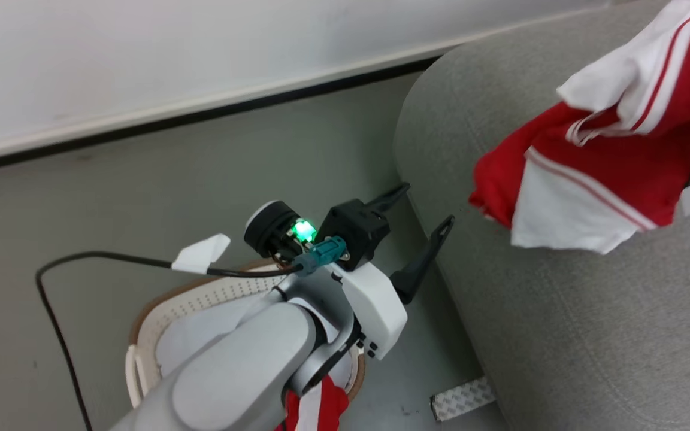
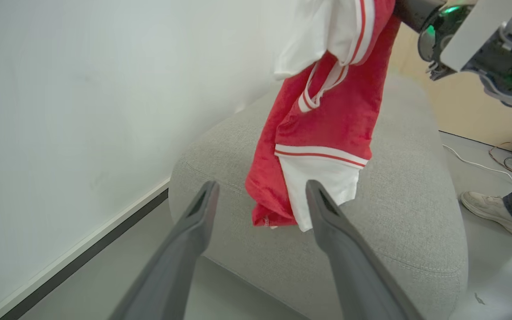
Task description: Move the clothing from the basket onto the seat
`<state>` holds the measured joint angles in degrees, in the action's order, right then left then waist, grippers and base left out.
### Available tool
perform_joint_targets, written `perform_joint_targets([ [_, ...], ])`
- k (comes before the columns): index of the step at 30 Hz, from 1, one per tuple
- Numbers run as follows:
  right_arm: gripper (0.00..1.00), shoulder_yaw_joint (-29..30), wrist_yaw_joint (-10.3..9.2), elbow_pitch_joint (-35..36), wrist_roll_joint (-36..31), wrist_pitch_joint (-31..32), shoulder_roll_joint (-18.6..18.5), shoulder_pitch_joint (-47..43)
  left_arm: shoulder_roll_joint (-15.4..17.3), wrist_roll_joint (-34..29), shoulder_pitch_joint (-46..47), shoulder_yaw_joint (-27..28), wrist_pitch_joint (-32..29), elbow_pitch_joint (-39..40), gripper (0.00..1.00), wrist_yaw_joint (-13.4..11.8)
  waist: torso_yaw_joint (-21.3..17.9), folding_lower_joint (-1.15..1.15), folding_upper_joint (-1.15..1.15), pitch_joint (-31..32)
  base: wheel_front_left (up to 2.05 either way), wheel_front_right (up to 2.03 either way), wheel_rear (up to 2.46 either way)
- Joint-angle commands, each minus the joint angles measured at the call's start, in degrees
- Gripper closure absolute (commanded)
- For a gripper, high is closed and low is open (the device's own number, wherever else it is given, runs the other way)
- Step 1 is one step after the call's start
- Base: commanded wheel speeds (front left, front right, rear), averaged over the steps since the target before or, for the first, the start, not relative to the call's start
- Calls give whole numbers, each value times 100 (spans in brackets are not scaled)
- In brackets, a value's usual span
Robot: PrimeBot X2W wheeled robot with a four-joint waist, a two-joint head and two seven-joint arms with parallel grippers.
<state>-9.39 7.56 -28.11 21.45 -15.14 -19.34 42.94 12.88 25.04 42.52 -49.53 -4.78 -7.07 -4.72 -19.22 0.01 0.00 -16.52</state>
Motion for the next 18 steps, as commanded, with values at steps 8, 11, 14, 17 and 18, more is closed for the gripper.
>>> perform_joint_targets([
  [8, 100, 1477, -14, -375, -491, 1, -250, 1457, 182, -208, 583, 4, -219, 243, 0, 102, 460, -1, 0, -1616, 0, 0, 0],
  [11, 100, 1963, -14, -555, -614, 18, -387, 1934, 202, -270, 734, 12, -278, 322, 0, 105, 483, -1, 0, -1935, 0, 0, 0],
  [14, 100, 2295, -14, -814, -819, 57, -503, 2176, 214, -321, 836, -2, -324, 366, 0, 126, 505, -1, 0, -2183, 0, 0, 0],
  [17, 100, 2573, -14, -1142, -1096, 126, -491, 2238, 220, -351, 930, -14, -361, 417, 0, 132, 529, -1, 0, -2401, 0, 0, 0],
  [18, 100, 2670, -14, -1292, -1170, 120, -446, 2201, 224, -358, 943, -16, -360, 425, 0, 132, 537, -1, 0, -2462, 0, 0, 0],
])
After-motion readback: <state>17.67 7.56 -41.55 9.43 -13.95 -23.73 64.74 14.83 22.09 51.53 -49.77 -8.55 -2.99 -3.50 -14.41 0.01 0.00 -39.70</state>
